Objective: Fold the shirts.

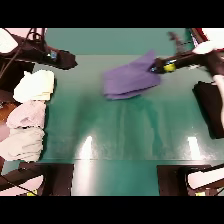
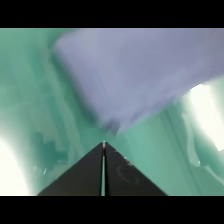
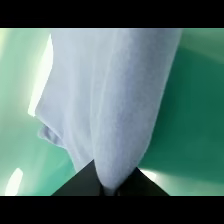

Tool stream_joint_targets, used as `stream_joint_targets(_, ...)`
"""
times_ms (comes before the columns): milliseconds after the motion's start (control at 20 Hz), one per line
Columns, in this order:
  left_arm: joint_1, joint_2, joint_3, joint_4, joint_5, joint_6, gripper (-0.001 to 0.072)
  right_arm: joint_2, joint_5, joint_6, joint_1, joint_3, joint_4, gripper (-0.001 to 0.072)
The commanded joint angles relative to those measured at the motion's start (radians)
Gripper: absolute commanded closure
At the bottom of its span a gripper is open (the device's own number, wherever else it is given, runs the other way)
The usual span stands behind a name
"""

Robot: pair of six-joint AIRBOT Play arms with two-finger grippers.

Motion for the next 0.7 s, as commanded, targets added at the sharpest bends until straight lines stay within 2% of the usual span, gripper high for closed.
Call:
stream_joint_targets(0,-0.092,0.001,0.0,0.0,0.11,0.001,0.0681,0.123,0.009,0.09,-0.25,0.002,-0.132,0.07)
stream_joint_targets(100,-0.133,0.001,0.0,0.0,0.148,-0.002,0.0681,0.154,-0.024,0.136,-0.401,0.002,-0.131,0.07)
stream_joint_targets(300,-0.187,0.001,0.0,-0.002,0.167,-0.008,0.0681,0.156,-0.088,0.159,-0.626,0.002,-0.112,0.07)
stream_joint_targets(550,-0.198,0.001,0.0,-0.036,0.182,-0.01,0.0681,0.138,-0.159,0.159,-0.71,0.003,-0.109,0.07)
stream_joint_targets(650,-0.198,0.001,0.0,-0.038,0.186,-0.01,0.0681,0.138,-0.175,0.145,-0.71,0.003,-0.059,0.0699)
